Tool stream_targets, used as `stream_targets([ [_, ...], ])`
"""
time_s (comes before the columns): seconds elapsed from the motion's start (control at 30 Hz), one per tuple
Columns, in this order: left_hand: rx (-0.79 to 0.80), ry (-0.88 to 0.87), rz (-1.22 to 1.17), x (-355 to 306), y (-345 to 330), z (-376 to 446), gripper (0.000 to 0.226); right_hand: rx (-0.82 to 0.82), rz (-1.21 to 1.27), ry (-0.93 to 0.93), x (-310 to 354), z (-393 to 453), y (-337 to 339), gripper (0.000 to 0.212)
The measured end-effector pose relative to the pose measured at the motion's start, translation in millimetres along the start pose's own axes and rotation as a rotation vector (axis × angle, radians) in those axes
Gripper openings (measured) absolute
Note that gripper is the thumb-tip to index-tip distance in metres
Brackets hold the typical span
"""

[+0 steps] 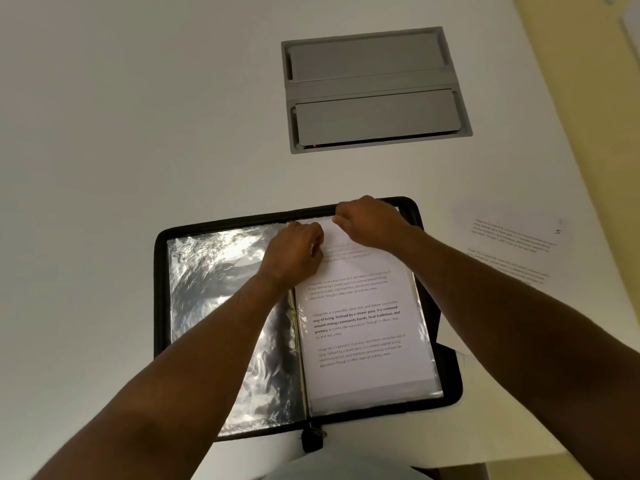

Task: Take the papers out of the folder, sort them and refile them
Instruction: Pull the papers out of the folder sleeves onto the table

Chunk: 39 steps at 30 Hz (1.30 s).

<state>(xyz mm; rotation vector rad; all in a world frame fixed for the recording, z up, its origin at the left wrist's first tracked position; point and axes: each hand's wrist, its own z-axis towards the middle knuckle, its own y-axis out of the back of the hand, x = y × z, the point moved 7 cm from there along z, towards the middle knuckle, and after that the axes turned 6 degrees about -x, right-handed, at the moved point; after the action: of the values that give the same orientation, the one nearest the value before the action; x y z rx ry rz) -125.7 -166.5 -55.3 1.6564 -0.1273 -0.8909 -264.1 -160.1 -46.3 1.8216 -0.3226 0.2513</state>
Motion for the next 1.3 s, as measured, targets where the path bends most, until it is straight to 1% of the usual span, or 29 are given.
stream_targets([
  [0.07,-0.013,-0.007,-0.029,2.3,1.2,-5.2,0.013,0.134,-0.162,-0.027,-1.4,5.4,-2.4,0.027],
  [0.13,-0.022,-0.020,-0.038,3.2,2.1,-9.6,0.017,0.222,-0.253,-0.040,-1.6,7.7,-4.1,0.036],
  [0.2,-0.030,-0.033,-0.037,3.0,2.0,-13.0,0.018,0.272,-0.308,-0.051,-0.3,9.6,-6.2,0.042],
  [0.27,-0.038,-0.036,-0.041,2.6,1.8,-14.4,0.019,0.287,-0.357,-0.057,1.7,11.7,-9.6,0.042],
  [0.37,-0.034,-0.035,-0.048,3.3,-0.2,-13.7,0.019,0.244,-0.411,-0.046,5.5,14.9,-11.8,0.039],
  [0.47,-0.029,-0.035,-0.045,3.6,-0.2,-13.3,0.019,0.243,-0.451,-0.054,4.9,17.5,-14.9,0.038],
  [0.73,-0.029,-0.033,-0.049,2.3,-1.6,-13.0,0.019,0.241,-0.450,-0.045,1.7,23.3,-15.9,0.041],
  [0.8,-0.029,-0.038,-0.053,1.7,-1.6,-11.9,0.020,0.221,-0.428,-0.005,4.8,25.0,-13.8,0.037],
  [0.93,-0.042,-0.031,-0.062,1.2,-0.5,-10.0,0.021,0.228,-0.365,0.064,13.8,27.0,-10.0,0.024],
  [1.0,-0.044,-0.025,-0.070,0.1,0.1,-8.8,0.022,0.231,-0.323,0.039,13.5,29.3,-8.5,0.020],
  [1.07,-0.052,-0.023,-0.078,-0.9,1.3,-7.8,0.022,0.228,-0.290,-0.001,10.4,33.1,-3.9,0.022],
  [1.13,-0.063,-0.017,-0.083,-0.2,1.8,-7.1,0.026,0.201,-0.247,-0.044,6.0,40.0,8.1,0.026],
  [1.2,-0.062,0.007,-0.108,0.7,0.9,-5.6,0.033,0.180,-0.196,-0.077,1.6,49.7,25.7,0.023],
  [1.3,-0.051,0.046,-0.148,-3.5,0.0,-0.6,0.044,0.215,-0.169,-0.054,2.1,66.4,51.3,0.023],
])
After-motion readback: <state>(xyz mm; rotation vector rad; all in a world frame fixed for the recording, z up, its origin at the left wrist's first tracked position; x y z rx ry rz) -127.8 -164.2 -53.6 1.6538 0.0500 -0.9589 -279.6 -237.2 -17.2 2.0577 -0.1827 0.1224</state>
